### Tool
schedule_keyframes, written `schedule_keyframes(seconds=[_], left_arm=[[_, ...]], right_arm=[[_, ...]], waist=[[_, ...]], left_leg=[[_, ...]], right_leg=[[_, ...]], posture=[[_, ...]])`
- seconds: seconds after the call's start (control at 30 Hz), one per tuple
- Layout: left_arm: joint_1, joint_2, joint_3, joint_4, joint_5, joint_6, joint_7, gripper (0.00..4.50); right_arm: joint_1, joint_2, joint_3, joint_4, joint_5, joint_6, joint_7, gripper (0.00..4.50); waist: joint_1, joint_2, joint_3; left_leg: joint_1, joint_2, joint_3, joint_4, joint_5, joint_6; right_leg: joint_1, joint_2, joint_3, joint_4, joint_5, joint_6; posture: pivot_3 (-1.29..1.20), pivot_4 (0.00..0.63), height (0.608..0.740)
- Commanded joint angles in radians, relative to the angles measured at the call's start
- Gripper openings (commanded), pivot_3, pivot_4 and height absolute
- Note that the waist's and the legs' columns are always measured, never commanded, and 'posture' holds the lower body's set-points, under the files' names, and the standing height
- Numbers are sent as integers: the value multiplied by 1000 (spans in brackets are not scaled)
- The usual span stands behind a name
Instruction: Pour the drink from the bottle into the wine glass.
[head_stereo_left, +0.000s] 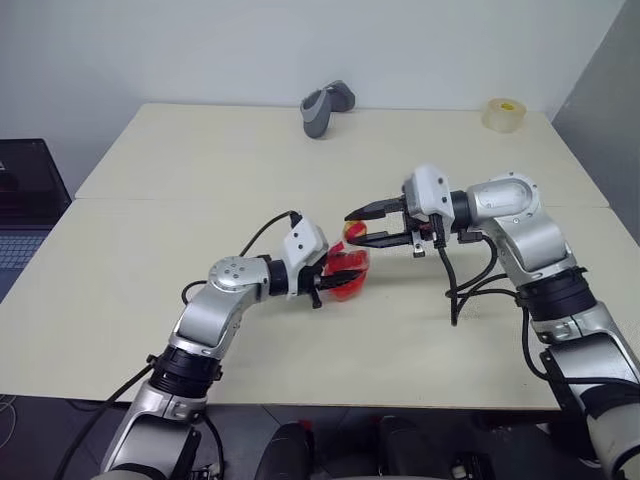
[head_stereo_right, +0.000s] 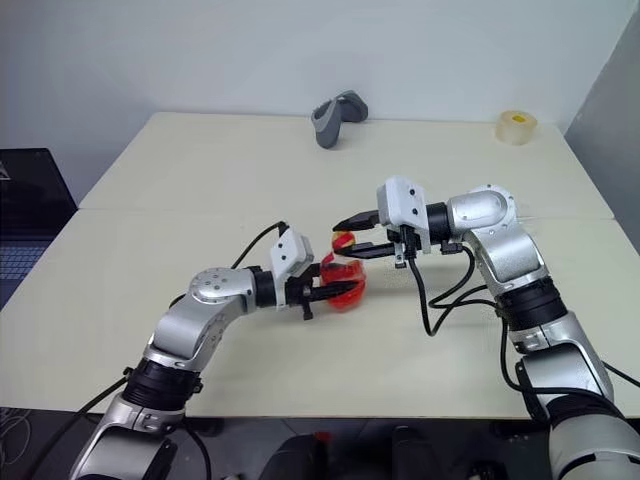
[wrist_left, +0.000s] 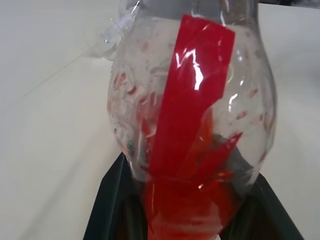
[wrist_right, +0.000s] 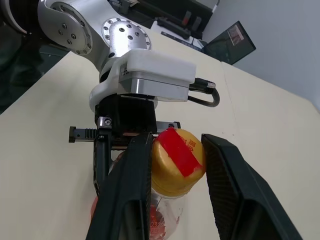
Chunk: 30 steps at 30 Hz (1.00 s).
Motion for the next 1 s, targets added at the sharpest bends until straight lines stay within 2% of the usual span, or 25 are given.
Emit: schedule_keyframes(seconds=[0.03, 0.13, 0.27, 0.43, 0.53, 0.73, 0.93, 1.0], left_arm=[[-15, -31, -27, -38, 6, -51, -1, 1179], [-20, -58, -20, -13, 31, -73, 44, 1139], [-27, -101, -17, 0, 43, -79, 94, 1138], [-45, -144, -25, 31, 66, -97, 141, 1138], [-51, -156, -32, 48, 75, -108, 142, 1137], [-67, -172, -46, 77, 91, -131, 133, 1137], [-74, -176, -47, 90, 97, -142, 130, 1137], [-73, -175, -46, 90, 98, -143, 131, 1137]], right_arm=[[42, -10, -89, -163, 60, 118, -98, 1545], [127, -22, -138, -315, 117, 242, -170, 2524], [271, -14, -218, -558, 152, 387, -369, 3845], [426, 134, -232, -793, 98, 578, -756, 3852], [470, 198, -212, -840, 43, 619, -891, 3852], [479, 225, -190, -867, 12, 665, -981, 3852], [485, 232, -183, -877, 29, 685, -985, 3852], [488, 227, -179, -878, 37, 696, -975, 3489]], waist=[[1, 0, 0], [3, 1, 0], [3, 0, 0], [-1, 1, 0], [-1, 1, 0], [-1, 1, 0], [-1, 1, 0], [-1, 1, 0]], left_leg=[[-1, 0, -1, 0, 0, 0], [-1, 0, -2, 0, 0, 0], [-3, 0, -4, 1, 0, 0], [-3, 0, -4, 0, 0, 0], [-3, 0, -4, 0, 1, -1], [-3, -2, -4, 0, 1, -2], [-3, -2, -4, 0, 1, -2], [-3, -2, -4, 0, 1, -2]], right_leg=[[0, 0, 0, 0, 0, 0], [0, 0, 0, 0, 0, 0], [0, 0, -1, 0, 0, 0], [0, 0, 0, 1, 0, 0], [-1, 0, 0, 1, 0, 0], [0, 0, -1, 0, 0, 0], [0, 0, -1, 0, 0, 0], [0, 0, -1, 0, 0, 0]], posture=[[0, 150, 740], [0, 150, 740], [0, 150, 740], [0, 150, 740], [0, 150, 740], [0, 150, 740], [0, 150, 740], [0, 150, 740]])
